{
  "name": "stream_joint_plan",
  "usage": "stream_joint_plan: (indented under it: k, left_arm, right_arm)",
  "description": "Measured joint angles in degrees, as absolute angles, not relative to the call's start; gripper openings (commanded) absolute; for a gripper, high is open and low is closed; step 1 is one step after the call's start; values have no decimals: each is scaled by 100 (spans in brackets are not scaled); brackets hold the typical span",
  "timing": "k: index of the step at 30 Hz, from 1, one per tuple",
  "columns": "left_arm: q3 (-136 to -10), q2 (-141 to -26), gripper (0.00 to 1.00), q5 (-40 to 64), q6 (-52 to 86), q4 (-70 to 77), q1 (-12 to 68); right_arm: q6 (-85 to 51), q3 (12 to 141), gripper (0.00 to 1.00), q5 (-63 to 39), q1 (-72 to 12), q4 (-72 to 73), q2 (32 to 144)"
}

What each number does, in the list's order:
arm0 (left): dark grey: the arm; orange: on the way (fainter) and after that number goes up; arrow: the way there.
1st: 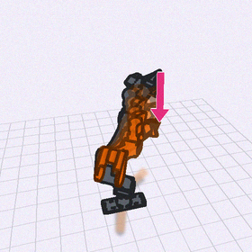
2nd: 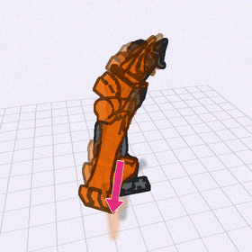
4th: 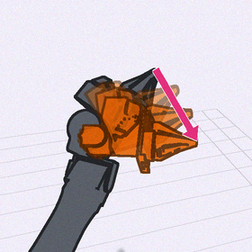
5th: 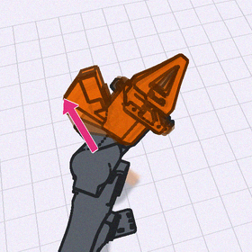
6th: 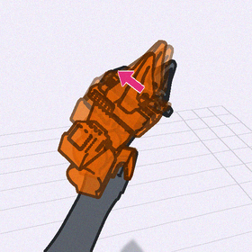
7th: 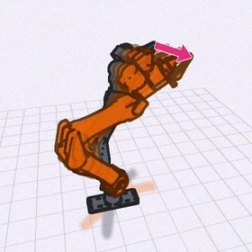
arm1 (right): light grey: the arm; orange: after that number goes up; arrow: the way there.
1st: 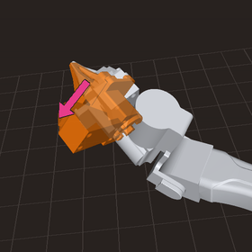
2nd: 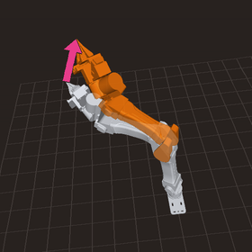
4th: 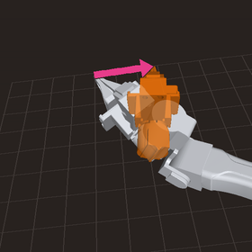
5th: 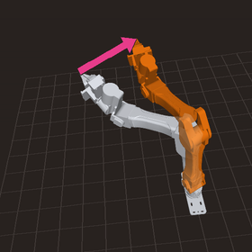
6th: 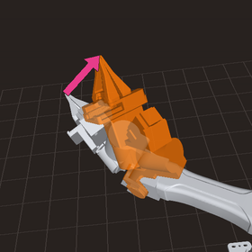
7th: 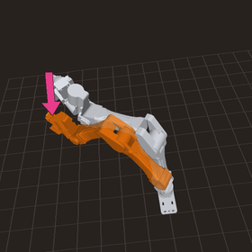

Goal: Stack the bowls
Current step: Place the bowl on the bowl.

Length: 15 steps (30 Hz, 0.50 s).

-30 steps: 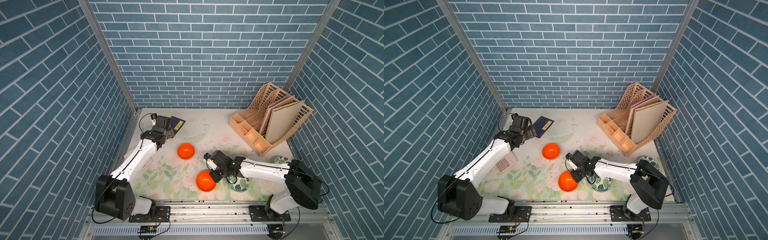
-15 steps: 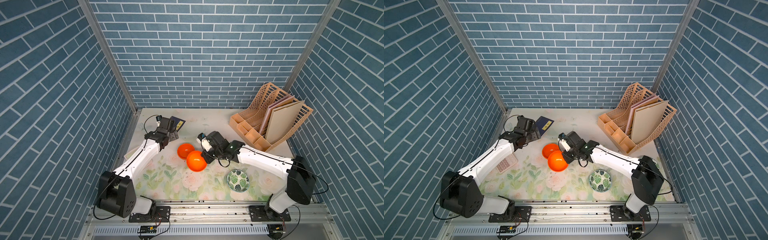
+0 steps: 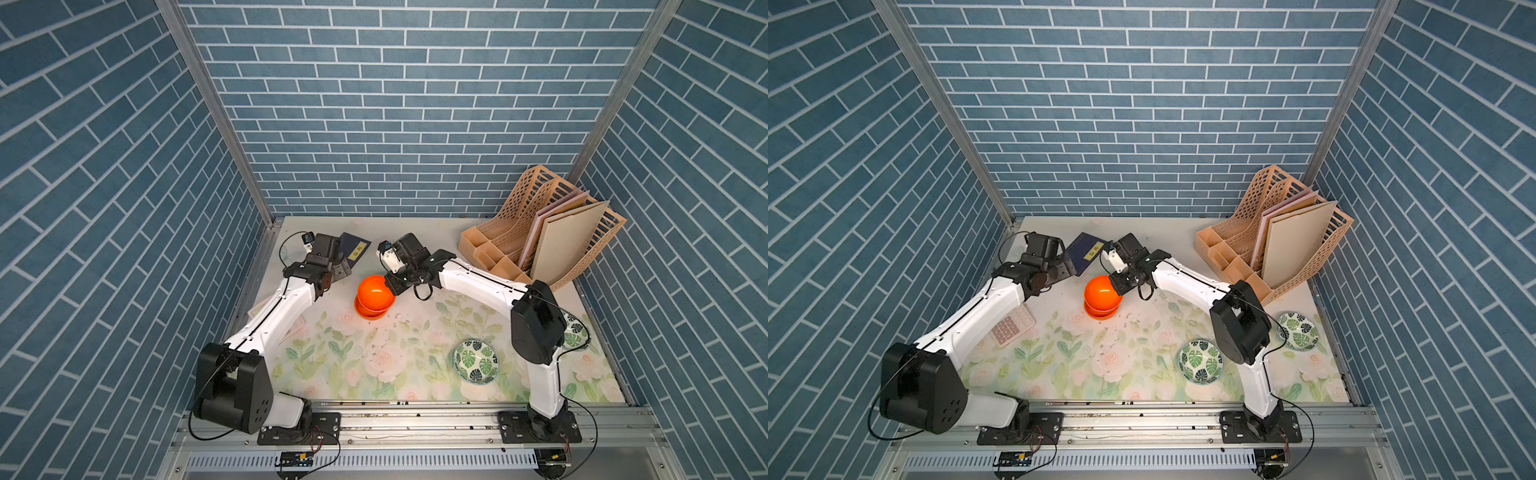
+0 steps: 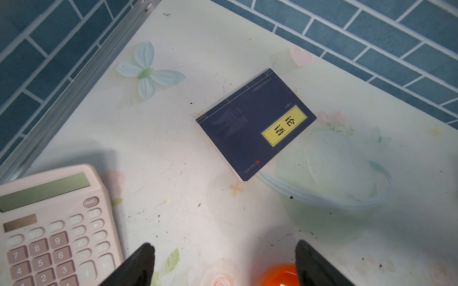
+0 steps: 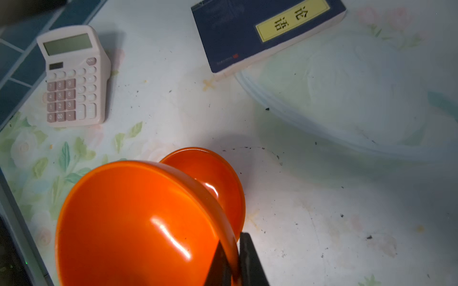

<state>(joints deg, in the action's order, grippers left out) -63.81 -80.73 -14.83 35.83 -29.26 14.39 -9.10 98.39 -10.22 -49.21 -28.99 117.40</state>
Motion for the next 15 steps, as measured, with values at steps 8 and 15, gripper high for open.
stream_joint_plan:
  k: [8, 15]
  left_arm:
    - [-6381, -8068, 92, -1404, 3623, -2923, 1393]
    - [-6381, -8071, 92, -1378, 3623, -2921, 1374]
  right_arm:
    - [-856, 10322, 0, -1072, -4910, -3094, 12241]
    - [-849, 10503, 0, -1055, -4910, -3284, 12414]
